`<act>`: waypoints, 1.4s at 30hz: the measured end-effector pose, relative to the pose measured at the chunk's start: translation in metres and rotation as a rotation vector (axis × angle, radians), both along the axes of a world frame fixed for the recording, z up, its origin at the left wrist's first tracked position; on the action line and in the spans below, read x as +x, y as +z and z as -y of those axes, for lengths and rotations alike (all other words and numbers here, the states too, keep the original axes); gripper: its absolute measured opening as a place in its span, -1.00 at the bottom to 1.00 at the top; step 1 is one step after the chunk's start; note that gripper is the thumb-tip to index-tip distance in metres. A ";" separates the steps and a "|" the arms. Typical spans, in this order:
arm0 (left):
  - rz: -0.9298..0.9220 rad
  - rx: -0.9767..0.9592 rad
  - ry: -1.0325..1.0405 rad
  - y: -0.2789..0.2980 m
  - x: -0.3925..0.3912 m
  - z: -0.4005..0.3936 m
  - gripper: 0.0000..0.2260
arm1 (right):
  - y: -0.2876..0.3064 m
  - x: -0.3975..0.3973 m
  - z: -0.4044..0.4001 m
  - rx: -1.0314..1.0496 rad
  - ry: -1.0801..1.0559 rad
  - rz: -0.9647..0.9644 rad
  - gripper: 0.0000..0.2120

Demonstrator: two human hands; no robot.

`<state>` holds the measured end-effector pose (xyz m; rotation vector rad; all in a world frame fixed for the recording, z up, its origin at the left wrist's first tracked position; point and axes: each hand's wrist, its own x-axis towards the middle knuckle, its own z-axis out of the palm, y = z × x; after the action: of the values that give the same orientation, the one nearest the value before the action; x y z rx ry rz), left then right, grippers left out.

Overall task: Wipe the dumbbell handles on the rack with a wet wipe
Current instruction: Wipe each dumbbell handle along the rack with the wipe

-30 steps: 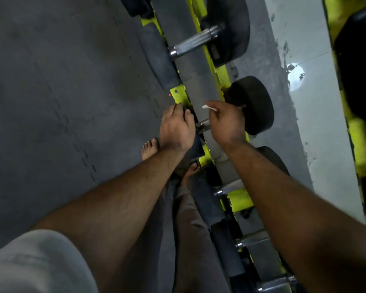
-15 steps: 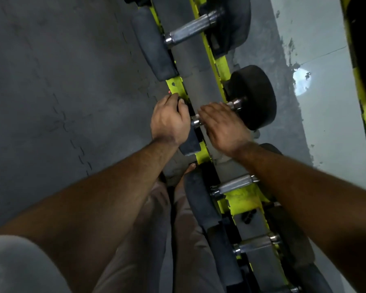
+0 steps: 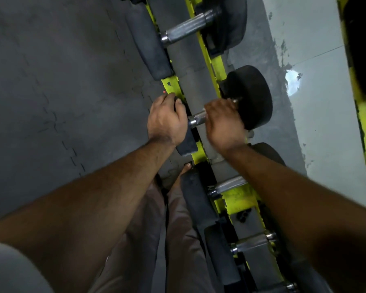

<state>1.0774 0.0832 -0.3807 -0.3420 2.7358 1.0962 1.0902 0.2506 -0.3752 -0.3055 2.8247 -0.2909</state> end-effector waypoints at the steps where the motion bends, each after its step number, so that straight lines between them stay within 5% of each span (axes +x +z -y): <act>1: 0.005 -0.002 -0.007 0.001 -0.001 0.000 -0.60 | -0.001 0.006 0.010 -0.005 0.048 0.006 -0.67; 4: 0.013 0.002 -0.013 0.002 -0.003 0.001 -0.58 | -0.001 0.002 0.000 -0.077 0.212 0.077 -0.59; 8: 0.014 0.007 -0.010 0.001 -0.001 0.001 -0.61 | 0.003 -0.005 -0.004 0.076 -0.047 0.022 -0.66; 12: 0.008 -0.022 -0.023 0.005 -0.003 0.001 -0.60 | 0.002 0.012 0.020 -0.032 0.099 0.094 -0.56; 17: -0.016 -0.062 -0.043 0.009 -0.001 0.000 -0.65 | 0.003 0.011 0.001 0.099 -0.149 -0.011 -0.58; 22: -0.044 -0.206 -0.235 0.012 0.001 -0.009 -0.65 | -0.002 0.024 -0.004 -0.094 0.066 -0.012 -0.51; 26: -0.080 -0.244 -0.184 0.005 0.003 -0.013 -0.70 | -0.005 0.028 0.001 0.024 -0.154 -0.073 -0.48; 30: -0.126 -0.231 -0.170 0.004 0.002 -0.012 -0.72 | -0.016 0.044 0.004 -0.130 -0.026 -0.109 -0.48; 35: -0.154 -0.217 -0.163 0.002 0.004 -0.013 -0.71 | -0.021 0.045 -0.007 -0.075 -0.218 -0.162 -0.46; 40: -0.117 -0.212 -0.167 0.007 0.003 -0.013 -0.68 | -0.026 0.055 -0.009 -0.172 0.124 -0.100 -0.37; 42: -0.110 -0.205 -0.172 0.007 0.003 -0.013 -0.67 | -0.029 0.051 -0.022 -0.092 0.037 -0.191 -0.42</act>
<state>1.0805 0.0960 -0.3740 -0.0712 2.9169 0.8168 1.1413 0.2722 -0.4042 -0.4264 2.9943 -0.4040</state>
